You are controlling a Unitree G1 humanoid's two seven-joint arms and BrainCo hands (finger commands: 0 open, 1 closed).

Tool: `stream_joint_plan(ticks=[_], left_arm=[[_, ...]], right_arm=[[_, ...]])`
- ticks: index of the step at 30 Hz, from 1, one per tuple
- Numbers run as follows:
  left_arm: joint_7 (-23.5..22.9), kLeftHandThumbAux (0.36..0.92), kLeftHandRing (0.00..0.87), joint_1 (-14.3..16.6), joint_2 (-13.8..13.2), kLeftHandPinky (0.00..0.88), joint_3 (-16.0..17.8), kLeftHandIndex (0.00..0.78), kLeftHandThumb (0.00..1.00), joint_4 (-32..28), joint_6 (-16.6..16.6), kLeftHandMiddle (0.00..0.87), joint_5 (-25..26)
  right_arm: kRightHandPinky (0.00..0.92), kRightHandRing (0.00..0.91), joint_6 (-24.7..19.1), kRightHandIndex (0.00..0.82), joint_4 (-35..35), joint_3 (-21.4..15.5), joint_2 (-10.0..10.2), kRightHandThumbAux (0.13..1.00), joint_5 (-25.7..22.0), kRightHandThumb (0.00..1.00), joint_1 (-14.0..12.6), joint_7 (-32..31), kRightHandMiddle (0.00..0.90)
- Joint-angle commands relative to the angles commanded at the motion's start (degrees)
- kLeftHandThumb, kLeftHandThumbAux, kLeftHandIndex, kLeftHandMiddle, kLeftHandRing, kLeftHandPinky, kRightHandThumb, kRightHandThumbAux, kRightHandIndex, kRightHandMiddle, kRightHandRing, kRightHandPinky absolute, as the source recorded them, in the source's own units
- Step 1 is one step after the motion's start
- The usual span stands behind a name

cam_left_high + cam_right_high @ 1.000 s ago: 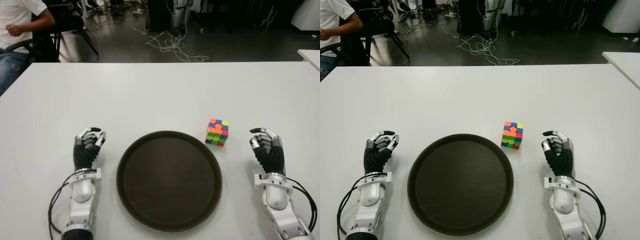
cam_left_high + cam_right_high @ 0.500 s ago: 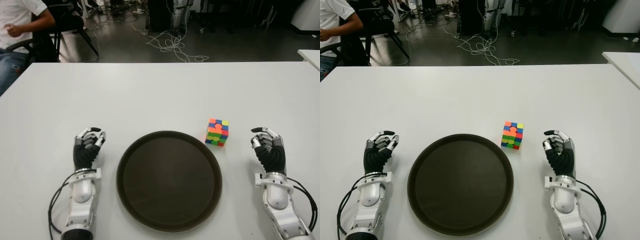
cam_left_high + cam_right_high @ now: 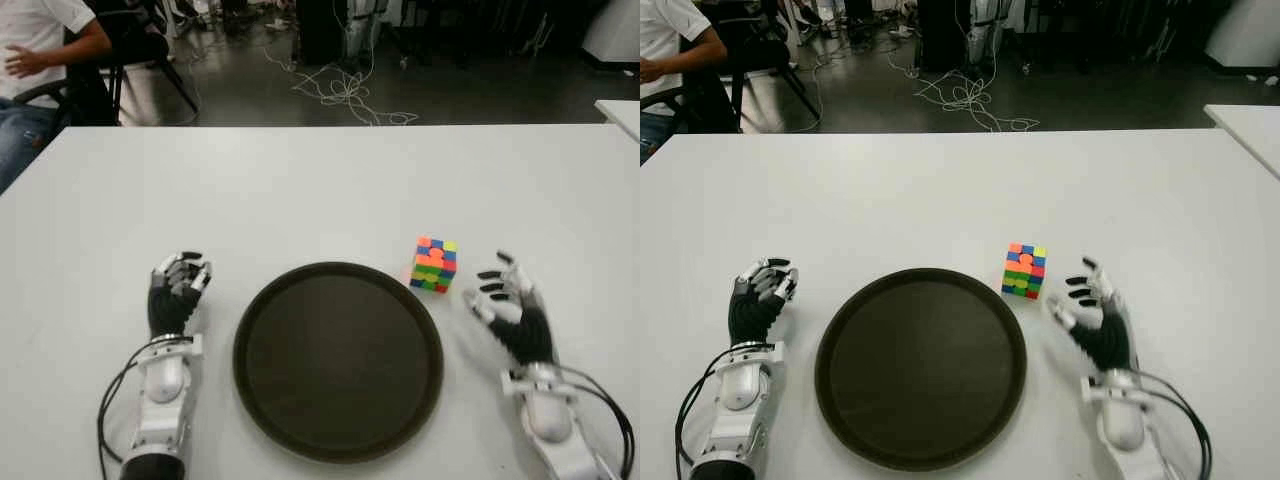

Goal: Pick up the Rubik's Cube and put it in the plate

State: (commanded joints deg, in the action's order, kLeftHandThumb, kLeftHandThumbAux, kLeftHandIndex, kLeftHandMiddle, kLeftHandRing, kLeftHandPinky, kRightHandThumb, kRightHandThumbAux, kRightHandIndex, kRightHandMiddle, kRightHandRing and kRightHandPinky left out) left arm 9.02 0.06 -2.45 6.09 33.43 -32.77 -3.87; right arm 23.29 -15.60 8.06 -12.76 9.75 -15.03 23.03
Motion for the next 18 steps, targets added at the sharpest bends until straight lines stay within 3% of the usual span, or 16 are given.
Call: stream_joint_plan(ticks=[3, 6, 12, 18], left_arm=[[-0.4, 0.747, 0.08, 0.51, -0.49, 0.044, -0.31, 0.04, 0.113, 1.84, -3.67, 0.085, -0.15], [0.88, 0.746, 0.026, 1.45, -0.98, 0.014, -0.38, 0.013, 0.056, 4.58, -7.55, 0.027, -1.27], [3.3, 0.729, 0.002, 2.6, -1.51, 0.001, -0.54, 0.001, 0.031, 7.9, -11.13, 0.002, -2.97], [3.88, 0.741, 0.0, 3.35, -1.86, 0.0, -0.92, 0.0, 0.025, 9.95, -12.68, 0.0, -3.06]], right_arm=[[0.0, 0.0, 2.38, 0.0, -1.53, -0.34, 0.0, 0.592, -0.11, 0.069, 0.36, -0.37, 0.0], [0.0, 0.0, 4.31, 0.0, -3.06, -0.73, 0.08, 0.584, -0.02, 0.062, 0.83, -0.56, 0.0], [0.0, 0.0, 6.17, 0.0, -4.76, -1.28, 0.41, 0.564, 0.49, 0.045, 1.39, -0.52, 0.0], [0.0, 0.0, 7.24, 0.0, -5.54, -1.63, 0.66, 0.554, 0.59, 0.05, 1.56, -0.58, 0.0]])
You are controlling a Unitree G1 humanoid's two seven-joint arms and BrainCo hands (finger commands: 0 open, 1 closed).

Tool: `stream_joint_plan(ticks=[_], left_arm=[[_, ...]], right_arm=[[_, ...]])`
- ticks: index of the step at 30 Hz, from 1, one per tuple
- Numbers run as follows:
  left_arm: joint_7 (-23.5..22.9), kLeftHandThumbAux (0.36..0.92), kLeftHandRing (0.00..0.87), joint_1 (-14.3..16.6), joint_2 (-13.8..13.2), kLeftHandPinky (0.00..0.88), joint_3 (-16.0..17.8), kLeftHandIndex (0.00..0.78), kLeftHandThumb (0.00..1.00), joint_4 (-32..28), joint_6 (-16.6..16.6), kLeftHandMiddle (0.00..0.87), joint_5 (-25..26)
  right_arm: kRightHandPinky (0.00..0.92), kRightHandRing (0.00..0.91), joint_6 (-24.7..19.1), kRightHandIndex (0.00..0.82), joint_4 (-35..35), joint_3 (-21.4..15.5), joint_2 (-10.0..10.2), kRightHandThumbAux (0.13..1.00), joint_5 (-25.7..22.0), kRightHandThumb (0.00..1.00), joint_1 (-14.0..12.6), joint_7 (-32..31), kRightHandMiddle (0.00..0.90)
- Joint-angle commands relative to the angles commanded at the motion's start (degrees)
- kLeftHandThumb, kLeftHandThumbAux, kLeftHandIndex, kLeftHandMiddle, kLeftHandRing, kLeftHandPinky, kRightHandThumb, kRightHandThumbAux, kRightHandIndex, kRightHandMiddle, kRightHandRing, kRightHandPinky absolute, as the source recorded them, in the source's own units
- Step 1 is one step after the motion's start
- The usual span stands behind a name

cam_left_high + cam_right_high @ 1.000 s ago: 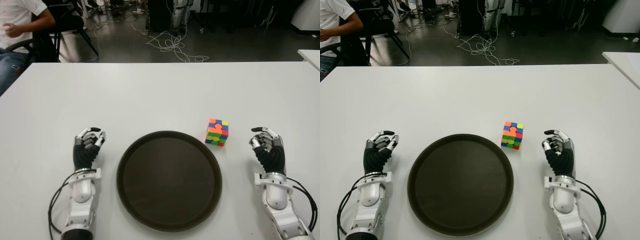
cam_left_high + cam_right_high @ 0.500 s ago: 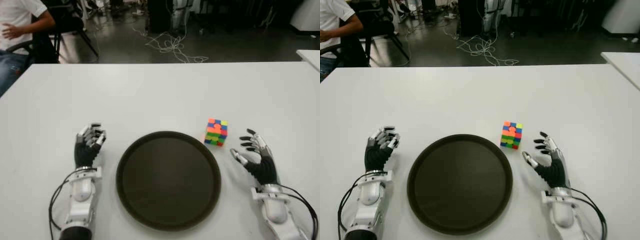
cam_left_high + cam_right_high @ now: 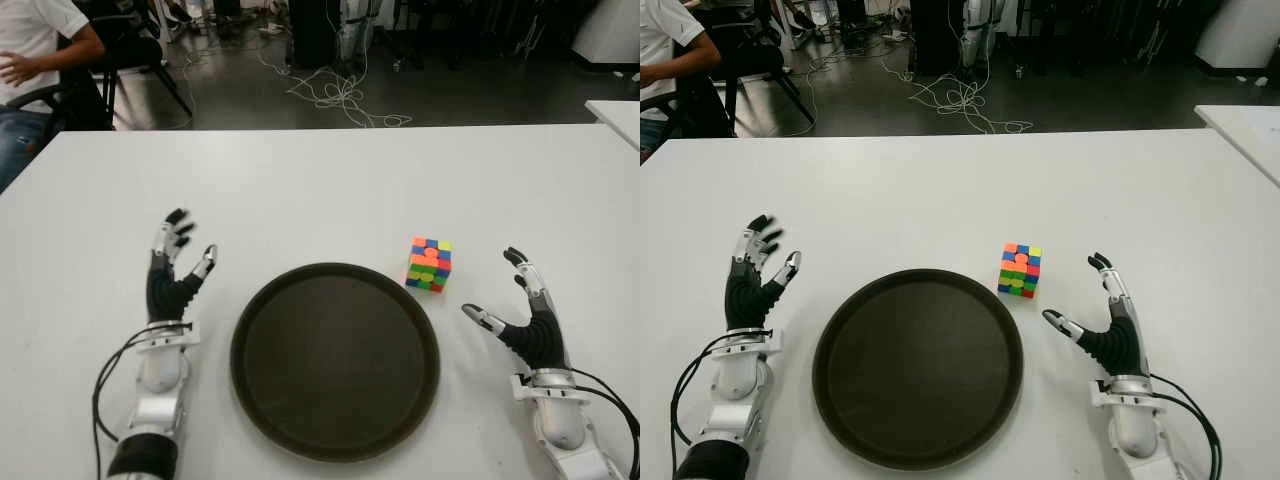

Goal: Pick up the Rubik's Cube and put it in the plate

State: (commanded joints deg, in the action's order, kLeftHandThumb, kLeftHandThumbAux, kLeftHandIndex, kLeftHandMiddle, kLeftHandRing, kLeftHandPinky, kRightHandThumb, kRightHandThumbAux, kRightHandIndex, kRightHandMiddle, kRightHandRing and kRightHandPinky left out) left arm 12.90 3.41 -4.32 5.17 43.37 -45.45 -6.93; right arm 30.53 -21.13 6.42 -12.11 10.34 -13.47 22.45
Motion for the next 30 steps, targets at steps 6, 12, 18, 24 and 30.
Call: stream_joint_plan(ticks=[6, 12, 18, 24, 30], left_arm=[[0.25, 0.79, 0.0, 0.23, -0.72, 0.0, -0.65, 0.0, 0.007, 0.62, -0.3, 0.0, -0.77], [0.31, 0.792, 0.0, -0.08, -0.9, 0.0, -1.09, 0.0, 0.041, -0.12, -0.18, 0.0, -1.27], [0.94, 0.781, 0.0, -0.14, -1.12, 0.0, -1.4, 0.0, 0.035, -0.26, 0.11, 0.0, -2.02], [2.39, 0.759, 0.0, -0.23, -1.06, 0.0, -1.76, 0.0, 0.004, -0.52, 0.25, 0.0, -3.24], [1.99, 0.744, 0.0, 2.46, -2.54, 0.0, -0.95, 0.0, 0.051, 2.84, 2.2, 0.0, -2.1]], right_arm=[[0.0, 0.0, 0.19, 0.0, 0.4, -0.1, -0.4, 0.504, 0.19, 0.047, -0.28, -0.75, 0.0], [0.0, 0.0, -0.57, 0.0, 0.96, -0.34, -0.81, 0.496, 2.79, 0.066, -0.45, 0.44, 0.0], [0.0, 0.0, -1.11, 0.0, 1.53, -0.93, -1.62, 0.478, 4.84, 0.106, 0.03, 0.79, 0.0], [0.0, 0.0, -4.02, 0.0, 4.17, -2.47, -3.98, 0.454, 5.82, 0.124, 2.12, -0.99, 0.0], [0.0, 0.0, -9.77, 0.0, 9.35, -3.83, -5.96, 0.422, 7.87, 0.118, 3.71, -3.28, 0.0]])
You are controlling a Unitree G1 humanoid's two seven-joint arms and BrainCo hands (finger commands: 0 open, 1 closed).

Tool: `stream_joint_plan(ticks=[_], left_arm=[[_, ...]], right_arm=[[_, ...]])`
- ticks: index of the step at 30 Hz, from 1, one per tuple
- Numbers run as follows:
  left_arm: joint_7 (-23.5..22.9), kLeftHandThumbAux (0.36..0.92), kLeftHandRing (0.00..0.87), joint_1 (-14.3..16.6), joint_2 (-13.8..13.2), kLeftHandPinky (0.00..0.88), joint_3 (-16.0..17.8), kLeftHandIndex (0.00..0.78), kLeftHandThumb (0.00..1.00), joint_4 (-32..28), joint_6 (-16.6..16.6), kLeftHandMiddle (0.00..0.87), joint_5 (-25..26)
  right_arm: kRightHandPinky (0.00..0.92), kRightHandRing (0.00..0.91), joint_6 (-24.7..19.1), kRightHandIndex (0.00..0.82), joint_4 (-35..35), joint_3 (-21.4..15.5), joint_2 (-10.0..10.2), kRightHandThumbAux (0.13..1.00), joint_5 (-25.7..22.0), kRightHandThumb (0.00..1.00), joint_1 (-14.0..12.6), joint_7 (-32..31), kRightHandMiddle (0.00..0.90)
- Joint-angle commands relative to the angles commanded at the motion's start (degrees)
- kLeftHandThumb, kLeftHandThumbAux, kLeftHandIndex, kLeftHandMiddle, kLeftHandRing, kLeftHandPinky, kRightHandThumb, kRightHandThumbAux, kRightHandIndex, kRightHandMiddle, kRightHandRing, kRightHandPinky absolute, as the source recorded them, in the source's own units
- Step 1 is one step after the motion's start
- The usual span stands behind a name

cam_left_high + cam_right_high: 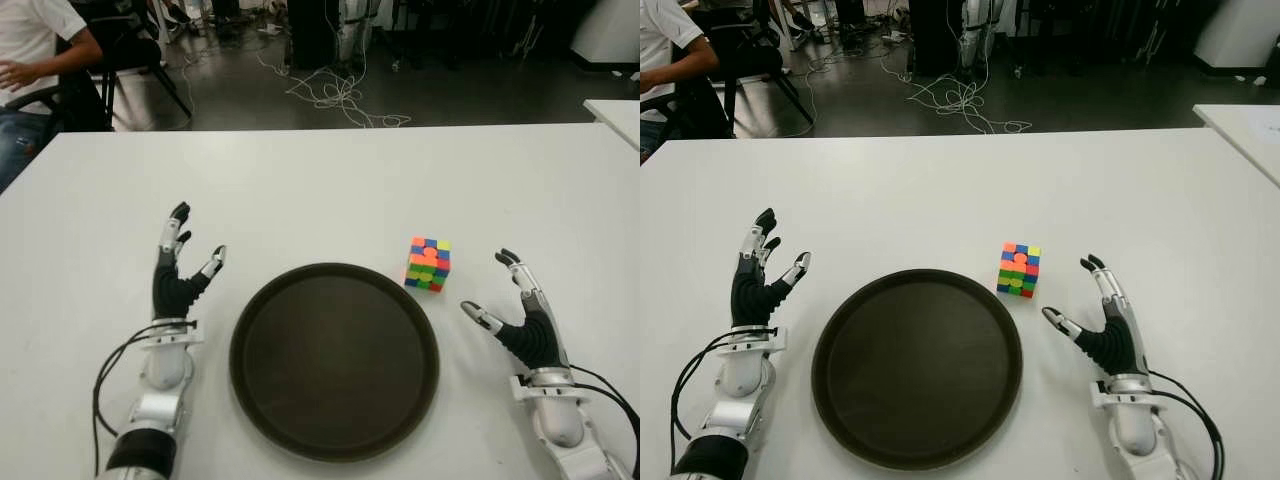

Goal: Pick up the Rubik's Cube and put it in the plate

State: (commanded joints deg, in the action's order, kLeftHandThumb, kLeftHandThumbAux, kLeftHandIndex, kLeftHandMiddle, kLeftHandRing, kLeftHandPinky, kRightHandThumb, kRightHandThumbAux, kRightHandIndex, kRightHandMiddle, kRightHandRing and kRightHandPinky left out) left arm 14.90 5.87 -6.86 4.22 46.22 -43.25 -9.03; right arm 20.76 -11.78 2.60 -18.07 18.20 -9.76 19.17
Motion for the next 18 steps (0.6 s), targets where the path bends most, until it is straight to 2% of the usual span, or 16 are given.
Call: stream_joint_plan(ticks=[4, 6, 9, 12, 18], left_arm=[[0.0, 0.716, 0.0, 5.09, -2.32, 0.0, 0.85, 0.0, 0.102, 7.53, 1.76, 0.0, 0.43], [0.25, 0.702, 0.0, 6.39, -2.78, 0.0, 0.86, 0.0, 0.118, 9.43, 1.93, 0.004, 0.27], [0.12, 0.686, 0.0, 7.64, -3.56, 0.0, 0.93, 0.001, 0.136, 12.1, 1.58, 0.015, 0.3], [-0.28, 0.672, 0.004, 8.54, -4.49, 0.0, 0.88, 0.003, 0.158, 14.65, 1.5, 0.028, 0.31], [0.4, 0.664, 0.022, 8.95, -4.66, 0.0, 0.28, 0.012, 0.194, 16.06, 0.5, 0.054, -0.14]], right_arm=[[0.0, 0.0, -4.53, 0.0, 4.71, -0.4, -1.09, 0.416, 3.44, 0.121, 0.35, -0.71, 0.0], [0.0, 0.0, -6.26, 0.0, 6.43, -0.57, -1.47, 0.417, 4.87, 0.121, 0.44, -0.99, 0.0], [0.0, 0.0, -8.53, 0.0, 8.32, -0.85, -1.97, 0.43, 6.8, 0.136, 0.53, -1.55, 0.0], [0.0, 0.0, -12.74, 0.0, 10.17, -0.75, -3.05, 0.444, 11.0, 0.161, 1.67, -2.56, 0.0], [0.0, 0.0, -19.11, 0.0, 12.66, 0.2, -4.02, 0.47, 17.11, 0.215, 3.53, -4.74, 0.0]])
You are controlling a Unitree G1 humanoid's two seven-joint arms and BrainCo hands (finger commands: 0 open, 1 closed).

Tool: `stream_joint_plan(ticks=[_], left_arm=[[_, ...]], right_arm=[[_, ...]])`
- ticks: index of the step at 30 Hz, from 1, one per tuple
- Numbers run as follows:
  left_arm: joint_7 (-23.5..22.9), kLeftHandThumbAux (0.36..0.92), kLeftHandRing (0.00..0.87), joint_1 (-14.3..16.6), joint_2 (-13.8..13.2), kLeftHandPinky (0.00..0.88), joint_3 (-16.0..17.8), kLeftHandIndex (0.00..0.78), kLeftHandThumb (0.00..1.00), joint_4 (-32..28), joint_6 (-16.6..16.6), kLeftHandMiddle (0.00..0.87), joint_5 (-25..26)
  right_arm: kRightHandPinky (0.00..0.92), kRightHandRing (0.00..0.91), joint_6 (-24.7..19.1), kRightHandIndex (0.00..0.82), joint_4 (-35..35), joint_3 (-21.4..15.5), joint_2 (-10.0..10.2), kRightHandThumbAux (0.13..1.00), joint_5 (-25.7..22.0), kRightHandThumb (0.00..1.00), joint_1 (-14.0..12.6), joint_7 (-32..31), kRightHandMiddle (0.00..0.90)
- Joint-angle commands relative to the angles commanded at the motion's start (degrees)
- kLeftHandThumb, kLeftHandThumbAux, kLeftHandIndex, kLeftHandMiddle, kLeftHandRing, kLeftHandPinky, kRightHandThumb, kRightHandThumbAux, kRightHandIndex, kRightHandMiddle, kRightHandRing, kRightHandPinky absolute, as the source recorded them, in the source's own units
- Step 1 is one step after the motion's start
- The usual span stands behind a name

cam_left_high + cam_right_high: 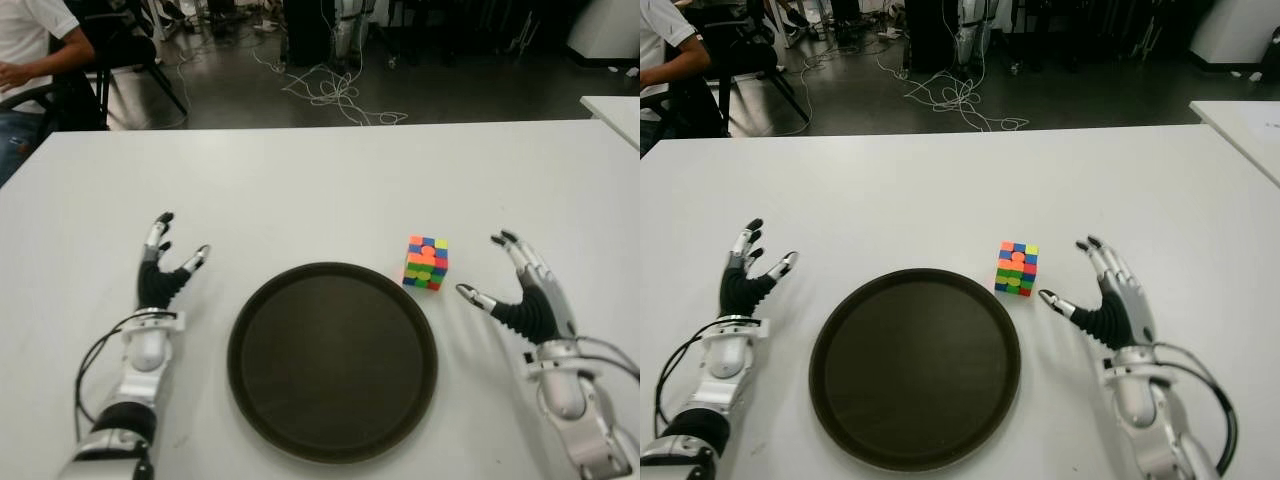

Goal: Pick up the Rubik's Cube and put it in the plate

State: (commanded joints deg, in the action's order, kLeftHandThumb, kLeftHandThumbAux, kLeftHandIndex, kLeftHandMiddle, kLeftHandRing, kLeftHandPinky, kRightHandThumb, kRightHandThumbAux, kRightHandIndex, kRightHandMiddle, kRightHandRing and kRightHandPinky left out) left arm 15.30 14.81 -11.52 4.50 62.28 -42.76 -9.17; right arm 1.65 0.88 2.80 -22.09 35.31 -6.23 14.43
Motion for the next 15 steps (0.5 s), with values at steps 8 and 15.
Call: stream_joint_plan(ticks=[8, 15], left_arm=[[-0.07, 0.667, 0.045, -0.24, 0.54, 0.003, -0.13, 0.022, 0.217, 0.22, -0.78, 0.078, 0.47], [-0.61, 0.668, 0.047, -0.06, 1.01, 0.004, 0.1, 0.033, 0.24, 0.21, -0.95, 0.083, 1.2]], right_arm=[[0.01, 0.0, -6.49, 0.0, 5.95, 1.42, -0.99, 0.496, 6.88, 0.27, 1.97, -3.81, 0.0], [0.012, 0.0, -8.32, 0.0, 7.01, 2.23, -2.51, 0.494, 10.02, 0.235, 3.23, -6.46, 0.0]])
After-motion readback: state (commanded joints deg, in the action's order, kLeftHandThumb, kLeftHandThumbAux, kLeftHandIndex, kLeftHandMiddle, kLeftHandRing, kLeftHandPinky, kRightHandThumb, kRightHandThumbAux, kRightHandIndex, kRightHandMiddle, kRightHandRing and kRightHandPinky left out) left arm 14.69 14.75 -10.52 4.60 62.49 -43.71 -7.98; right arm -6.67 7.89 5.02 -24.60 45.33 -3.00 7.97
